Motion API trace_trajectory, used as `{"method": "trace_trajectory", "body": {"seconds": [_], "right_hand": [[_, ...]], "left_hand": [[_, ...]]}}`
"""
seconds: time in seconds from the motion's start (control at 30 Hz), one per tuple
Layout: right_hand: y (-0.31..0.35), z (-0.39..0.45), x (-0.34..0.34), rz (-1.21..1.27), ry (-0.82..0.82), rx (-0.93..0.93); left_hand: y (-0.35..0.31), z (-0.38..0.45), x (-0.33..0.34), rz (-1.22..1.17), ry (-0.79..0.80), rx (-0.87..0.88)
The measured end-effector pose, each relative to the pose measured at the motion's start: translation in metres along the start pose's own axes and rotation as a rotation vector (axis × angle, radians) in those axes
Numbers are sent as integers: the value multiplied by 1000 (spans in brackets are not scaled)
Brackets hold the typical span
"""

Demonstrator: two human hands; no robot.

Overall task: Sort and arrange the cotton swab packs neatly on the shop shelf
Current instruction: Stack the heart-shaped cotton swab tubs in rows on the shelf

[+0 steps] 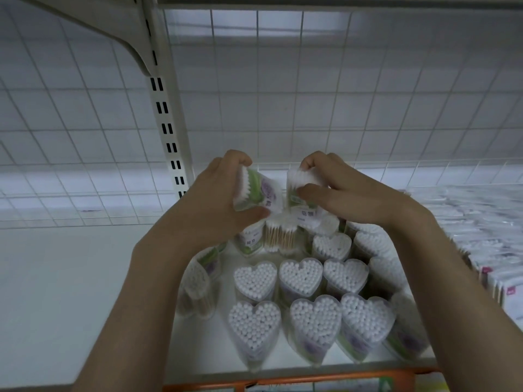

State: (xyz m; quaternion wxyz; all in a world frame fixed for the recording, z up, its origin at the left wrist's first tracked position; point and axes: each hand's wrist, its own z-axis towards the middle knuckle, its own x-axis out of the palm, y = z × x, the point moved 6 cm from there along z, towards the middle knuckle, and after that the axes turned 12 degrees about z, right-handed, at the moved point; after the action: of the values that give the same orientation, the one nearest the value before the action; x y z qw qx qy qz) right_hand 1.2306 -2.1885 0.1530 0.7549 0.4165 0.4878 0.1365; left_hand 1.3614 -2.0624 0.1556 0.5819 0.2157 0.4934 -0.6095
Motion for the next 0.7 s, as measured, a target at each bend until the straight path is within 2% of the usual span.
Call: {"method": "trace_trajectory", "body": {"seconds": [0.13, 0.37, 0.47, 0.6, 0.7], "right_hand": [[0, -5, 3, -82, 26, -13], [4, -8, 5, -66, 2, -82], [3, -10, 2, -61, -37, -70], [2, -13, -1, -98, -67, -67], [0, -15, -3, -85, -75, -54]], "left_hand": [[5, -4, 0, -6, -41, -22], [7, -12, 1, -33, -27, -53], [6, -16, 2, 61, 1, -48], [2, -17, -4, 189, -37, -51], [9, -18, -5, 76, -43, -108]]}}
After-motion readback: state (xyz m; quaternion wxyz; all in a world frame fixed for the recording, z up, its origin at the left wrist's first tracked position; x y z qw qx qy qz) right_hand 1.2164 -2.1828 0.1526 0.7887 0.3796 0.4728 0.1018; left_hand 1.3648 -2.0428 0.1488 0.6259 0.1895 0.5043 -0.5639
